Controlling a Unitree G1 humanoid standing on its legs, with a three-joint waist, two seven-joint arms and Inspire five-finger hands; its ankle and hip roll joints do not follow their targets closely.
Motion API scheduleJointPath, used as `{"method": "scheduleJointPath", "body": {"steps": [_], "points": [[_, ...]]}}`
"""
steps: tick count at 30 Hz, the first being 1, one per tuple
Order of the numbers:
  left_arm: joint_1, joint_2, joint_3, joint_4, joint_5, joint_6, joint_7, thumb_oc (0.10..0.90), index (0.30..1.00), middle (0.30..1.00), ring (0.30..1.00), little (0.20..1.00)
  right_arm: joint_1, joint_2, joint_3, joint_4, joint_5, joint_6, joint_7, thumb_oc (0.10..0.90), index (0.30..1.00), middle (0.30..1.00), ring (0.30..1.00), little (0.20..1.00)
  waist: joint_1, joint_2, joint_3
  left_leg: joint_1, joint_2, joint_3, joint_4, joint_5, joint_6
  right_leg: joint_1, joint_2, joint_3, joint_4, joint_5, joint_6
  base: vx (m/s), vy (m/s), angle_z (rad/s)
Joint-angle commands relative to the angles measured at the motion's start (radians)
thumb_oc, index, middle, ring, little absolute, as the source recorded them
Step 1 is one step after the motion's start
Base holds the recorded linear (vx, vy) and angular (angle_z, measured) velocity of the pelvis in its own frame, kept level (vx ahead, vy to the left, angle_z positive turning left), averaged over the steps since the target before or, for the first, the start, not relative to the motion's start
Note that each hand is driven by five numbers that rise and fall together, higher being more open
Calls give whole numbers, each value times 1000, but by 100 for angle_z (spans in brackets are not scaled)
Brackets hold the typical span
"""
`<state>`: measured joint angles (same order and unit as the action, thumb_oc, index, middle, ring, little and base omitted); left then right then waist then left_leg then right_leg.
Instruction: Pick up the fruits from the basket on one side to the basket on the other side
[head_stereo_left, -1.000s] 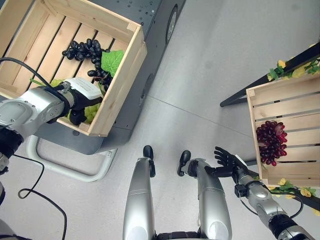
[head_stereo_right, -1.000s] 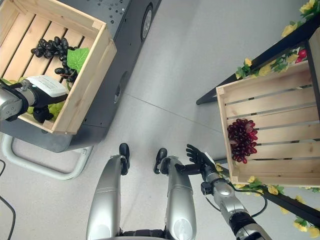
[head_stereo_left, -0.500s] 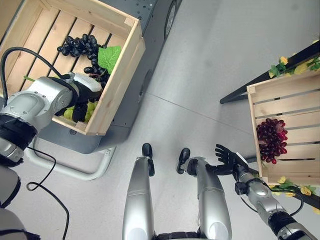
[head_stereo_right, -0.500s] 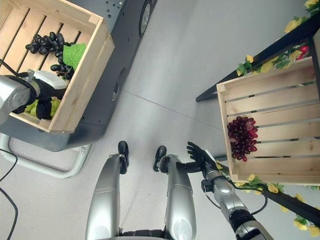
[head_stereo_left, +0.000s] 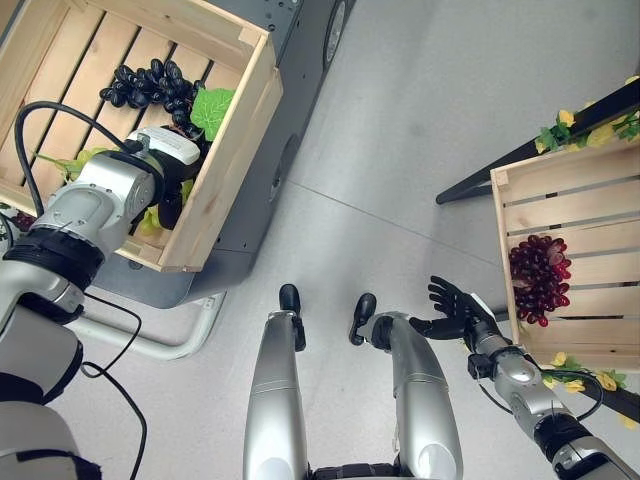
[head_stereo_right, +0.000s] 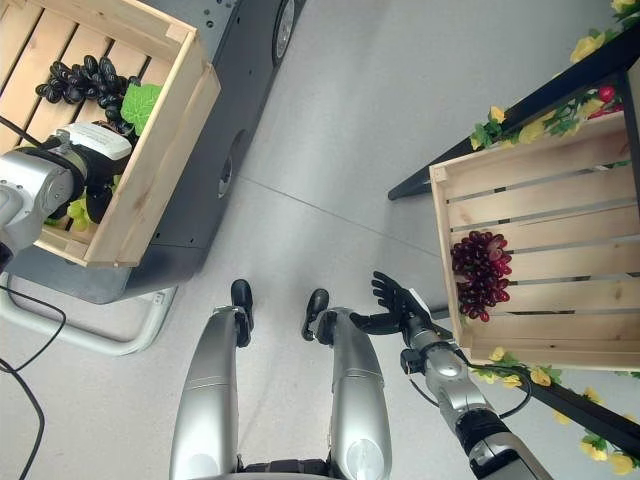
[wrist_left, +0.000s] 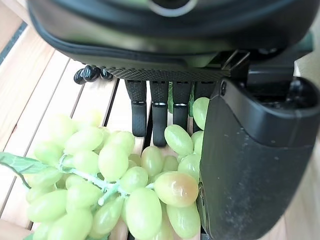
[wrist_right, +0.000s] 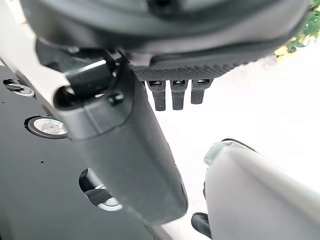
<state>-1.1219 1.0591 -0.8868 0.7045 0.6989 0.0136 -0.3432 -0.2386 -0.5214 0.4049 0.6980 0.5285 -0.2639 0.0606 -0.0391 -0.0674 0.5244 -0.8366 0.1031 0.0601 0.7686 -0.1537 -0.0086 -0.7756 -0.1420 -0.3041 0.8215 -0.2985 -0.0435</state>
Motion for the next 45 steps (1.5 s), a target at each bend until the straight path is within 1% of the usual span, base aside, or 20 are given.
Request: {"method": "scheduleJointPath", "body": {"steps": [1, 7, 12, 14, 16, 18, 19, 20, 21, 22, 24, 25, 26, 27, 28, 30, 34, 38, 42, 45], "points": [[160, 64, 5, 144, 100, 72, 56, 400, 300, 300, 300, 300, 40, -23, -39, -74, 62, -71, -41, 800, 900, 900, 900, 900, 19, -38, -4, 45, -29, 81, 10, -61, 76, 53, 3, 12, -71, 120, 36, 0, 0, 0], [206, 96, 56, 101, 145, 88, 65, 400, 300, 300, 300, 300, 55, -24, -57, -99, 44, -40, -54, 800, 900, 900, 900, 900, 21, -15, -4, 104, -38, 91, -14, -59, 75, 103, 0, 16, -80, 111, 34, 12, 12, -2], [223, 114, 91, 100, 135, 122, 158, 400, 300, 300, 300, 300, 58, -31, -59, -102, 37, -27, -47, 800, 900, 900, 900, 900, 21, 3, -4, 162, -45, 99, -39, -56, 76, 147, -5, 26, -89, 105, 33, 18, 8, -4], [238, 124, 117, 96, 45, 152, 201, 400, 300, 300, 300, 300, 63, -31, -58, -108, 35, -24, -47, 800, 900, 900, 900, 900, 23, 11, -4, 189, -48, 102, -53, -53, 76, 168, -6, 29, -97, 103, 33, 21, 8, -4], [280, 130, 186, 96, -164, 198, 283, 400, 300, 300, 300, 300, 75, -27, -65, -124, 27, -16, -54, 800, 900, 900, 900, 900, 28, 19, -4, 218, -54, 104, -70, -48, 77, 192, -6, 33, -106, 103, 33, 0, 0, 0], [342, 116, 294, 116, -344, 195, 368, 400, 300, 300, 300, 300, 93, -14, -75, -142, 10, -9, -60, 800, 900, 900, 900, 900, 33, 27, -4, 252, -61, 103, -90, -42, 78, 219, -5, 37, -117, 102, 34, 0, 0, 0], [356, 114, 314, 120, -377, 192, 380, 400, 300, 300, 300, 300, 95, -13, -77, -145, 7, -9, -60, 800, 900, 900, 900, 900, 33, 28, -4, 258, -61, 103, -94, -41, 78, 225, -5, 38, -119, 102, 34, 0, 0, 0], [397, 102, 387, 126, -430, 174, 416, 400, 300, 300, 300, 300, 103, -5, -81, -153, -1, -7, -64, 800, 900, 900, 900, 900, 35, 32, -4, 274, -65, 102, -108, -37, 80, 237, -5, 40, -126, 104, 34, 0, 0, 0], [482, 74, 558, 159, -574, 111, 479, 400, 300, 300, 300, 300, 130, 19, -96, -191, -26, 5, -77, 800, 900, 900, 900, 900, 41, 36, -4, 315, -73, 99, -136, -30, 84, 270, -5, 45, -140, 109, 38, 0, 0, 0], [493, 72, 580, 162, -597, 100, 488, 400, 300, 300, 300, 300, 133, 21, -96, -195, -29, 7, -78, 800, 900, 900, 900, 900, 40, 37, -5, 323, -75, 99, -141, -29, 85, 275, -5, 45, -143, 110, 38, 32, -1, -2], [541, 50, 709, 175, -780, 58, 520, 400, 300, 300, 300, 300, 155, 42, -101, -224, -52, 14, -91, 800, 900, 900, 900, 900, 40, 39, -7, 364, -82, 95, -171, -24, 88, 307, -2, 51, -161, 113, 41, 43, 2, 1], [561, 40, 762, 182, -883, 37, 534, 400, 300, 300, 300, 300, 165, 51, -100, -238, -61, 19, -97, 800, 900, 900, 900, 900, 38, 39, -13, 380, -85, 94, -184, -22, 89, 319, -2, 53, -170, 114, 43, 75, 1, 3], [581, 10, 854, 201, -1060, 10, 535, 400, 300, 300, 300, 300, 180, 64, -97, -253, -70, 17, -105, 800, 900, 900, 900, 900, 36, 40, -26, 404, -90, 95, -204, -22, 90, 338, 0, 56, -187, 117, 46, 55, -1, 2], [584, 10, 857, 201, -1060, 11, 535, 400, 300, 300, 300, 300, 180, 63, -96, -253, -70, 17, -105, 800, 900, 900, 900, 900, 35, 40, -26, 404, -90, 95, -204, -22, 90, 339, 0, 56, -188, 117, 46, 56, -6, 0], [593, -13, 917, 204, -1173, -15, 561, 400, 300, 300, 300, 300, 183, 76, -94, -258, -78, 15, -112, 800, 900, 900, 900, 900, 35, 40, -35, 423, -93, 97, -219, -23, 91, 354, 1, 57, -202, 118, 48, 38, -9, 1], [607, -45, 980, 198, -1327, -48, 584, 400, 300, 300, 300, 300, 185, 88, -89, -262, -78, 15, -120, 800, 900, 900, 900, 900, 33, 41, -52, 452, -97, 97, -240, -25, 92, 378, 4, 58, -224, 117, 49, 56, -14, 1], [630, -97, 1032, 154, -1481, -101, 605, 400, 300, 300, 300, 300, 188, 97, -83, -267, -77, 20, -124, 800, 900, 900, 900, 900, 33, 44, -72, 485, -103, 100, -257, -31, 93, 406, 6, 61, -242, 116, 50, 53, 2, 0], [641, -156, 1071, 113, -1681, -179, 565, 400, 300, 300, 300, 300, 195, 106, -76, -274, -74, 16, -126, 800, 900, 900, 900, 900, 31, 49, -89, 518, -109, 102, -268, -39, 96, 431, 5, 62, -249, 114, 49, 29, -1, 0], [650, -196, 1080, 68, -1787, -231, 538, 400, 300, 300, 300, 300, 204, 113, -75, -296, -77, -3, -113, 800, 900, 900, 900, 900, 29, 56, -101, 542, -116, 102, -276, -45, 101, 448, 2, 63, -249, 113, 51, 8, 1, 0], [650, -211, 1084, 30, -1798, -288, 521, 400, 300, 300, 300, 300, 209, 115, -72, -335, -81, -26, -100, 800, 900, 900, 900, 900, 25, 62, -115, 564, -118, 105, -282, -50, 103, 464, 1, 63, -247, 113, 52, 0, 0, 0]]}}
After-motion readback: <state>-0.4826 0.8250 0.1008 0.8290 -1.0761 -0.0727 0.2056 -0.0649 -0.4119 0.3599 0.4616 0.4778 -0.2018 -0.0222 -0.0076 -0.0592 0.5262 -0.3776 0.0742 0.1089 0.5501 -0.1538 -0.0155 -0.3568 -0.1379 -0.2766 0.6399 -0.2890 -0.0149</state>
